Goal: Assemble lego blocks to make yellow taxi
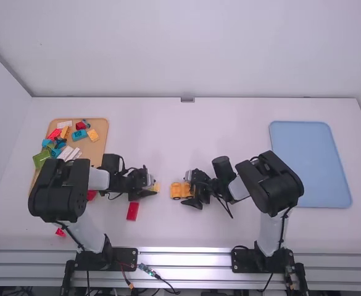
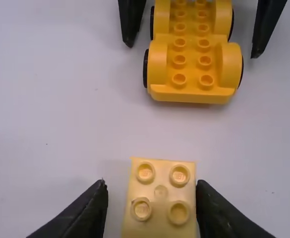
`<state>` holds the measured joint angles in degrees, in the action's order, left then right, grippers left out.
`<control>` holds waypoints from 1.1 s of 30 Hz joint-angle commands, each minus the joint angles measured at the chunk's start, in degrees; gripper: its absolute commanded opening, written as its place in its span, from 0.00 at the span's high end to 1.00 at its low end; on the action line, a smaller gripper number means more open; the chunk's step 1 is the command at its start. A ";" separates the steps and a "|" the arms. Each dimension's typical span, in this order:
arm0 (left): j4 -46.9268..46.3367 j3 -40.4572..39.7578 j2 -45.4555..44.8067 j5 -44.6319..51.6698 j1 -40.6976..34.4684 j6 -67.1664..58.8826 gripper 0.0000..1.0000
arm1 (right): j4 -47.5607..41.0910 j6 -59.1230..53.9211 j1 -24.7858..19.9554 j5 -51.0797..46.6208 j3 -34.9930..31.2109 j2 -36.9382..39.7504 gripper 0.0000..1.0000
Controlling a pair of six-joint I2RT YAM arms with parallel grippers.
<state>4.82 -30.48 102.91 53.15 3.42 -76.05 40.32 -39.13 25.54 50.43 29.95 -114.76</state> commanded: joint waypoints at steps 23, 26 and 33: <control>1.68 1.14 0.44 -0.11 -0.66 0.90 0.92 | -0.04 0.39 -0.11 0.79 0.92 -0.90 0.01; 1.70 1.14 0.42 -0.09 -0.46 0.90 0.85 | -0.33 0.39 -0.09 0.81 1.07 -0.90 0.01; 3.93 0.81 0.40 -0.09 -0.83 6.25 0.98 | 0.31 0.33 0.76 0.31 1.53 -0.90 0.08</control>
<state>8.75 -29.95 102.91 53.15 3.01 -72.62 40.58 -39.05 26.13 50.39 30.81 -114.76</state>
